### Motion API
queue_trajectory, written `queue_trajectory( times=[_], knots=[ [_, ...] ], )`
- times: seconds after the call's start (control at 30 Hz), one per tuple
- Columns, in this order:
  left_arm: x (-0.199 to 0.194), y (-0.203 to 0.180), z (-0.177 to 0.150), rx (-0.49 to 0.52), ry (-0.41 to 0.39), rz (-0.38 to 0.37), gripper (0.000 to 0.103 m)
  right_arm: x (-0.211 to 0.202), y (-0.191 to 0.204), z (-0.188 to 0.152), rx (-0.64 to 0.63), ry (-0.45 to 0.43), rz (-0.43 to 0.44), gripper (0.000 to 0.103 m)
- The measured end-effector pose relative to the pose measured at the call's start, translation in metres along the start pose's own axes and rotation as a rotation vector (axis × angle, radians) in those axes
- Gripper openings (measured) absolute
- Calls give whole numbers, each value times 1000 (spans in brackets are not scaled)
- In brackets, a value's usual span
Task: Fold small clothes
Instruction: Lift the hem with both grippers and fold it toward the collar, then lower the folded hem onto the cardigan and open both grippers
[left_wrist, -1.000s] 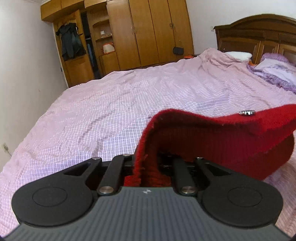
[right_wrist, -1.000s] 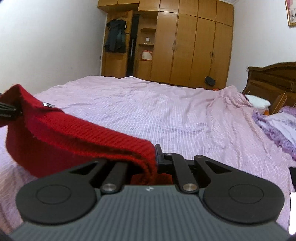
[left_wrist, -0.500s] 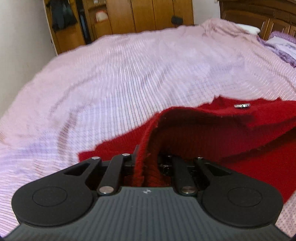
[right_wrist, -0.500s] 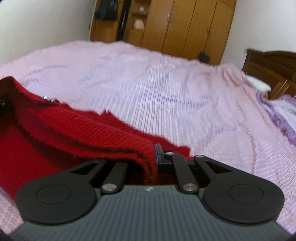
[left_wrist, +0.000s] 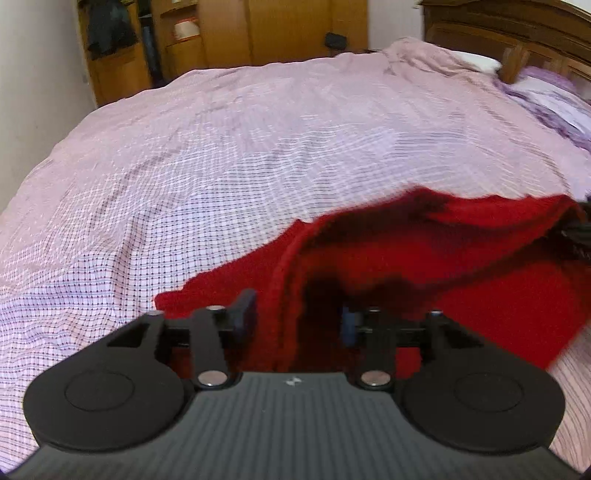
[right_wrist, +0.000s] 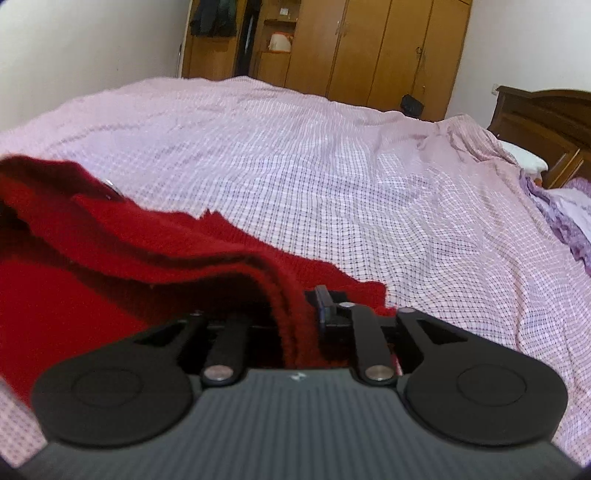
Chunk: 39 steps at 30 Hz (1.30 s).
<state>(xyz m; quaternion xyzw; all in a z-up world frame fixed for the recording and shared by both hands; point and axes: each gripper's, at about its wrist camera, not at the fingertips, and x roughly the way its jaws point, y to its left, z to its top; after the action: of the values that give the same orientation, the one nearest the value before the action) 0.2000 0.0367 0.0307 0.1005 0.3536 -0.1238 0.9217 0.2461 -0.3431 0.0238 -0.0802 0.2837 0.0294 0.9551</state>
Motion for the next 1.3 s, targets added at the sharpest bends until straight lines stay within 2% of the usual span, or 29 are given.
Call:
queue_trajectory(
  times=[0.1,0.23,0.5,0.6,0.7,0.87,0.93,1.0,1.07,1.17,1.3],
  knots=[
    [-18,-1,-7,17,-10,-6,62,-14,-8,1,41,-17,15,24],
    [-31,6,-14,-14,-19,24,62,-27,-17,3,73,-51,4,24],
    [-45,16,-34,12,2,67,62,-37,-22,-6,48,-50,3,24],
    [-45,10,-46,60,33,102,62,-36,-23,-9,35,-45,4,24],
    [-43,5,-53,93,27,148,62,-30,-24,-8,24,-44,-5,25],
    [-32,15,-35,81,-10,223,62,-14,-26,8,-7,-54,-39,25],
    [-28,22,-23,58,-22,242,62,-6,-29,15,6,-50,-41,30],
    [-27,28,-14,31,-32,256,62,-1,-33,21,35,-53,-48,51],
    [-26,35,-5,-6,-41,255,62,2,-37,24,61,-66,-64,57],
    [-28,45,4,-68,-45,257,62,1,-40,25,77,-71,-63,57],
    [-31,49,4,-96,-49,238,62,-6,-39,18,69,-78,-47,57]
  ],
)
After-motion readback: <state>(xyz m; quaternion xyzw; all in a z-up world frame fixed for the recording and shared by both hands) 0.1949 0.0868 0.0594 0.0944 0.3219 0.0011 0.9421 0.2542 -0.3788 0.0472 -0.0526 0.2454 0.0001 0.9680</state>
